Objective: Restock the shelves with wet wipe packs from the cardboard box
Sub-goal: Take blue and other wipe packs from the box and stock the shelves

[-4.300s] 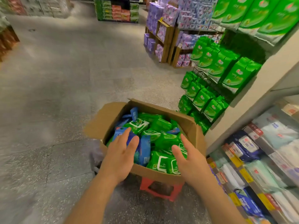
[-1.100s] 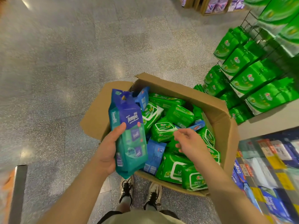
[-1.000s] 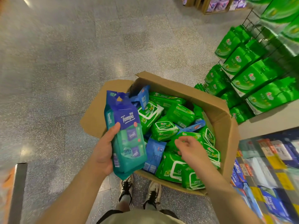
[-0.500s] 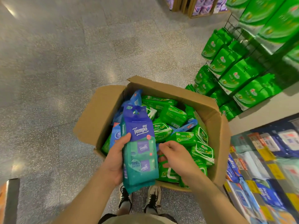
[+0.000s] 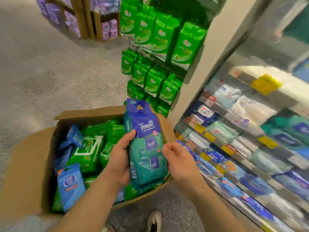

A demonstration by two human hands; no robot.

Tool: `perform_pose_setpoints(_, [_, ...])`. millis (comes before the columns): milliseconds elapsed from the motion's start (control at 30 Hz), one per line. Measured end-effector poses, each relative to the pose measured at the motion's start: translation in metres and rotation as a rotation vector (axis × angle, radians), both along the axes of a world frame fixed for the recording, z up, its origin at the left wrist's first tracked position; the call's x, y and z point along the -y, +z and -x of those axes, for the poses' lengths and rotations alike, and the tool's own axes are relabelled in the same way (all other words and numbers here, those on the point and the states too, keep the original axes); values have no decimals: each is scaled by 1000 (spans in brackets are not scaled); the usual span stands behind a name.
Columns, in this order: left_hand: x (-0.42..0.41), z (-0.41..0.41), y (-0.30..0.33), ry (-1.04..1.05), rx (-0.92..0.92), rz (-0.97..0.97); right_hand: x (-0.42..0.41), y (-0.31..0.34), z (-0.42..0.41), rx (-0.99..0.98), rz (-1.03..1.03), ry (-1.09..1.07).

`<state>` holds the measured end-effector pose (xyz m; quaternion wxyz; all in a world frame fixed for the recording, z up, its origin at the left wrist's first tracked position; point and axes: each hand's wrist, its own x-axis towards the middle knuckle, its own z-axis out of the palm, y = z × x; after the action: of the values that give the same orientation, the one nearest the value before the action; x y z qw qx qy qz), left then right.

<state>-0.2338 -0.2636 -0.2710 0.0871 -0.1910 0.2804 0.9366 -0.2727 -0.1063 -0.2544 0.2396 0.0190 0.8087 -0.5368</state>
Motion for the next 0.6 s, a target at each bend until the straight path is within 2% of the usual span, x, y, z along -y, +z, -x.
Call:
perform_pose_setpoints(233, [-84, 50, 49, -190, -20, 63, -67, 41, -1, -310, -57, -139])
perform_pose_setpoints(367, [-150, 76, 74, -224, -74, 129, -128, 64, 14, -373, -173, -105])
perform_pose_setpoints(600, [-280, 107, 112, -175, -41, 298, -240, 92, 40, -434, -188, -106])
